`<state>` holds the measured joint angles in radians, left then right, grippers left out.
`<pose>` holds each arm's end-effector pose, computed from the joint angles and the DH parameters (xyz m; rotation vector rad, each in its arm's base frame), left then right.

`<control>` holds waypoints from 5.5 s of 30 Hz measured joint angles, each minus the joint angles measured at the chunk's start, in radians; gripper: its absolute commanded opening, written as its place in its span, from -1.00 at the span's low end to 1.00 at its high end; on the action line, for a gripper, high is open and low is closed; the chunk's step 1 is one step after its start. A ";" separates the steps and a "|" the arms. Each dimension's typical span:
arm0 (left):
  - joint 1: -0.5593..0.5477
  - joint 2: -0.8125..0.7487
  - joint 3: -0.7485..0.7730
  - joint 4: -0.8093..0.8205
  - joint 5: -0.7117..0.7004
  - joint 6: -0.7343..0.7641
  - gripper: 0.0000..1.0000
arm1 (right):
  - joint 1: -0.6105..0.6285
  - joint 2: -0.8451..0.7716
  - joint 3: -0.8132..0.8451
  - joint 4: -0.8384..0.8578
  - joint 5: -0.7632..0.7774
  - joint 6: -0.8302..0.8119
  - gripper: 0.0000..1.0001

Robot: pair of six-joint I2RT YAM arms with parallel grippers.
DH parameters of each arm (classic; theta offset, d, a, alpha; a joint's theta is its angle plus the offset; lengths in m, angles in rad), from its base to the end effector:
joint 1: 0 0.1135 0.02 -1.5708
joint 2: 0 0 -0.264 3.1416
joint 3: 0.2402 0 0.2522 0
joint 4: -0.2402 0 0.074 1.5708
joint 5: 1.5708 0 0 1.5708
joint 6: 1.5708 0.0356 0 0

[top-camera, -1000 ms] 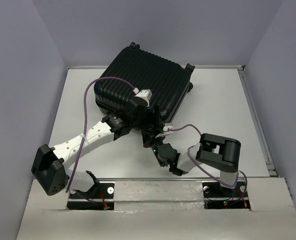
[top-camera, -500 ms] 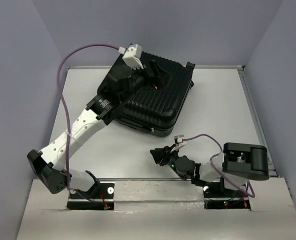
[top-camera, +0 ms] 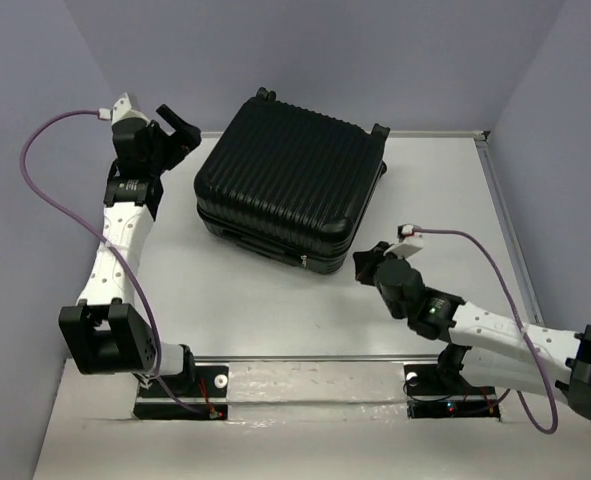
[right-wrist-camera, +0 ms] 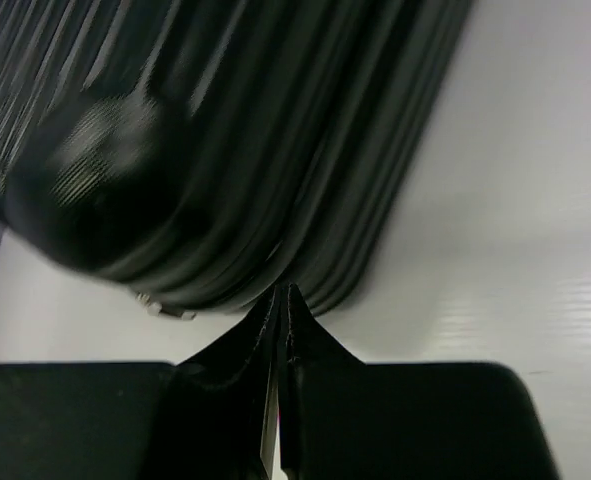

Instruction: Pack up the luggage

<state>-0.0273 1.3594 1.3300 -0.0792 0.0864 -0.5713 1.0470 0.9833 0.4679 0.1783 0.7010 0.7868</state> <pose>0.3198 -0.0118 0.4125 -0.3943 1.6598 -0.5212 0.1259 0.1720 0.2312 0.2307 1.8569 0.6167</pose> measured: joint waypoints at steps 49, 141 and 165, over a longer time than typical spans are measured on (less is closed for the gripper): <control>-0.009 -0.233 -0.766 0.230 0.008 -0.259 0.98 | -0.844 0.983 1.020 -0.376 -0.818 -0.495 0.47; -0.288 -0.676 -0.728 -0.034 0.406 0.057 0.98 | -0.494 0.156 0.000 0.080 -0.800 -0.514 -0.86; -0.455 -0.498 -0.573 -0.048 0.167 -0.055 0.98 | 0.172 0.661 0.251 0.466 -0.415 -0.318 -0.86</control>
<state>-0.4828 0.8612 0.7567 -0.1276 0.2539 -0.6266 1.2190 1.6444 0.7189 0.6445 0.2855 0.4690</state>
